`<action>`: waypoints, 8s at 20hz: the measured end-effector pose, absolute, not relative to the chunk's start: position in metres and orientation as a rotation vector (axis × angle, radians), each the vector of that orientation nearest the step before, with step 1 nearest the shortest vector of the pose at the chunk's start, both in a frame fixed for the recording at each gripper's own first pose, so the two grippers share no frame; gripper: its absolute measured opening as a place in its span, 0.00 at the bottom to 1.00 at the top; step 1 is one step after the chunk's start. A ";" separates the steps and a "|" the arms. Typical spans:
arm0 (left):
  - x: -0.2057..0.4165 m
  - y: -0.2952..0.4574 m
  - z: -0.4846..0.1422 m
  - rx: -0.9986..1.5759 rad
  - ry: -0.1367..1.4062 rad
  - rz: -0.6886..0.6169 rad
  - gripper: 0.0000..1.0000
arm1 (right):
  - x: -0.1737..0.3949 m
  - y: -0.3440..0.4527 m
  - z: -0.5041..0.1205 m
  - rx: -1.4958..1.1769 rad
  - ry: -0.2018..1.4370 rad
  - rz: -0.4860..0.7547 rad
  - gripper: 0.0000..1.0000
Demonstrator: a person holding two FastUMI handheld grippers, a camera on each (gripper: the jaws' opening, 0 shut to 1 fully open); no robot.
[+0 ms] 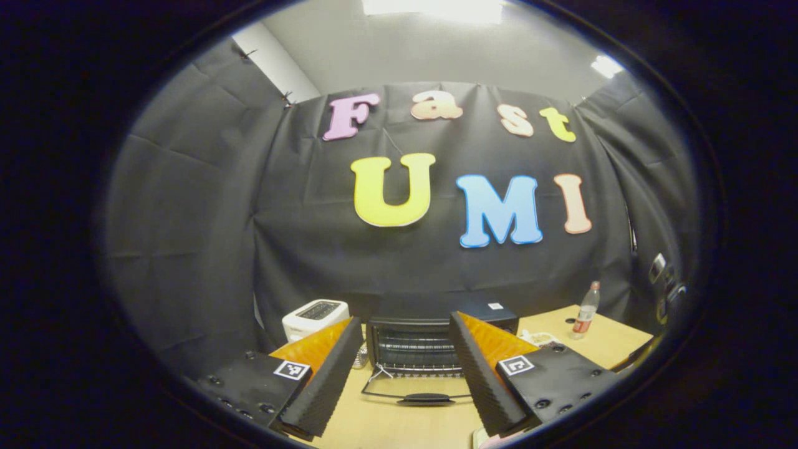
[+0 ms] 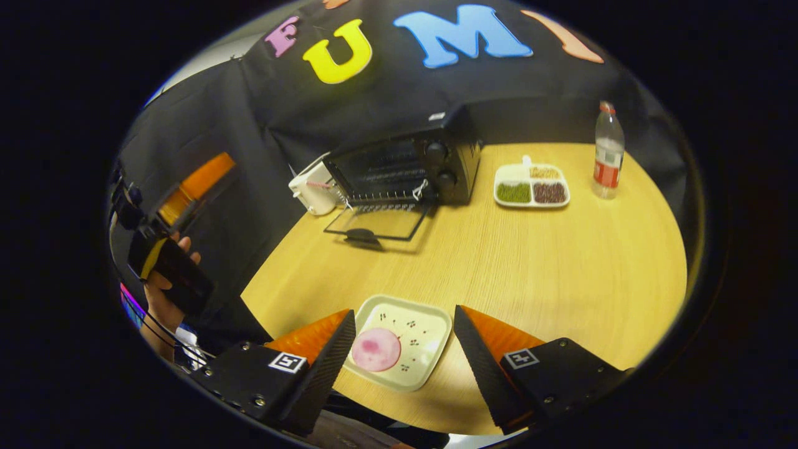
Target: Open the electric oven with the left hand, put the food in, and close the electric oven.
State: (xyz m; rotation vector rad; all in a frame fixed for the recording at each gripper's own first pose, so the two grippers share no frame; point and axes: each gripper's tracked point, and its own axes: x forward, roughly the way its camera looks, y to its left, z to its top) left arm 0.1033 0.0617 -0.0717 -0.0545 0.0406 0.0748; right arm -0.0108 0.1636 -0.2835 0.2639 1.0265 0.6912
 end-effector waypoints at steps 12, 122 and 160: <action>0.085 0.103 -0.063 -0.013 0.012 0.172 1.00 | -0.034 0.168 -0.371 0.437 1.424 0.593 0.72; 0.175 -0.017 -0.420 -0.067 0.745 -0.178 1.00 | 0.073 0.137 -0.238 0.279 0.628 0.158 0.98; 0.028 -0.044 -0.014 -0.041 -0.010 -0.048 0.99 | 0.037 0.053 -0.066 0.017 0.164 0.210 0.98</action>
